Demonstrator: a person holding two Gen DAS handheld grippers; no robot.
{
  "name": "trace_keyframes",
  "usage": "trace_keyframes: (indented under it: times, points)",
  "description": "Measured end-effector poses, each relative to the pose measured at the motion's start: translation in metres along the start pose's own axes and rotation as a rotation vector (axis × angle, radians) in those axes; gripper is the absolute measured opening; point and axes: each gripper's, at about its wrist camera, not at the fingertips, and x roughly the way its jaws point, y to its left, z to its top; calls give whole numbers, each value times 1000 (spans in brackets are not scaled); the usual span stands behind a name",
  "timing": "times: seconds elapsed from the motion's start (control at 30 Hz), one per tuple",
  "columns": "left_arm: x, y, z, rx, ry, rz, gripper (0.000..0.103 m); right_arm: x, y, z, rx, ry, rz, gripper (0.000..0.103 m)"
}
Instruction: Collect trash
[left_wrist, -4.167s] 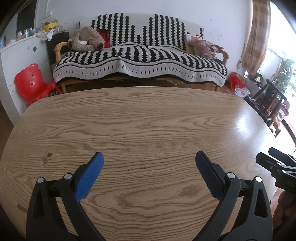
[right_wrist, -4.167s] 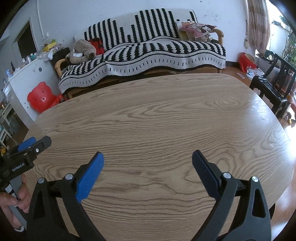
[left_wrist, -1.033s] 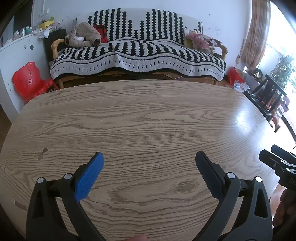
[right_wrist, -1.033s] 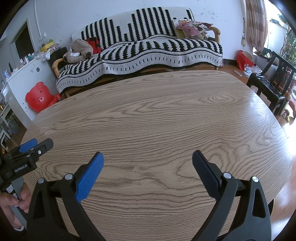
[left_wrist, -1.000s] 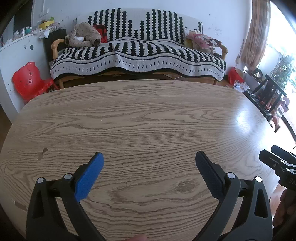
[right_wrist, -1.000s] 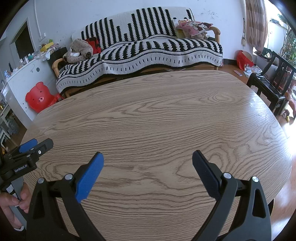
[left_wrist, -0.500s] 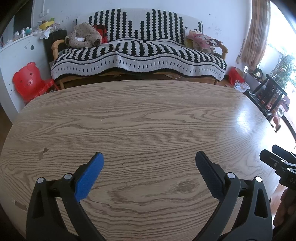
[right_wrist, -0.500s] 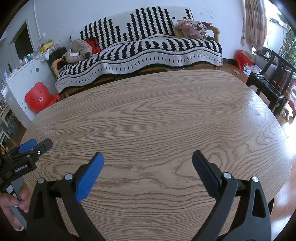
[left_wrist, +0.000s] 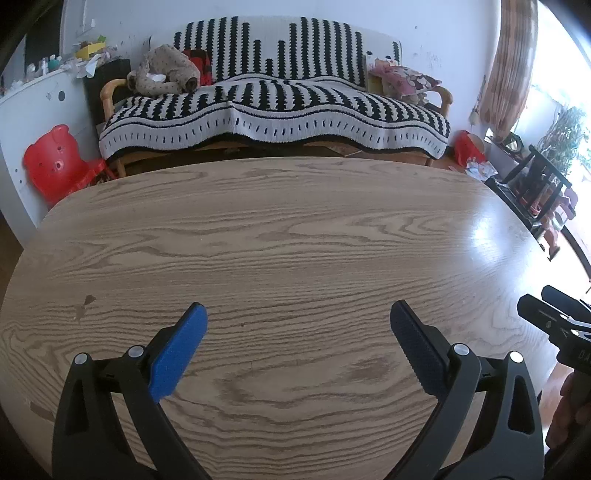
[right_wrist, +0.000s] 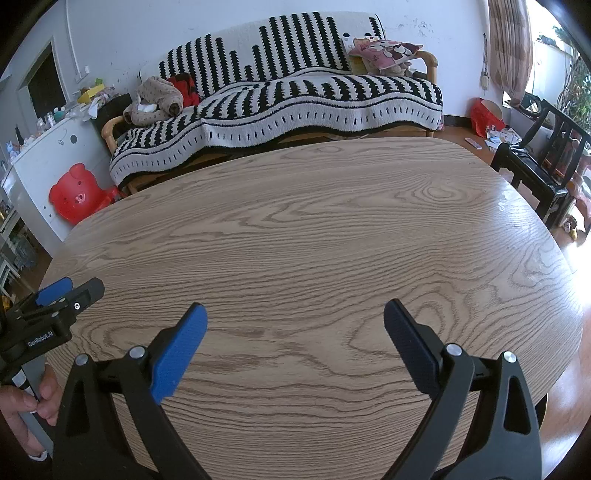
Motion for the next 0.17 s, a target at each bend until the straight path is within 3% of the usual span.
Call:
trace_keyframes:
  times: [0.17]
  points:
    - [1,1,0,-5,8,-1,96,-1,-5,-4,6,4,-6,93]
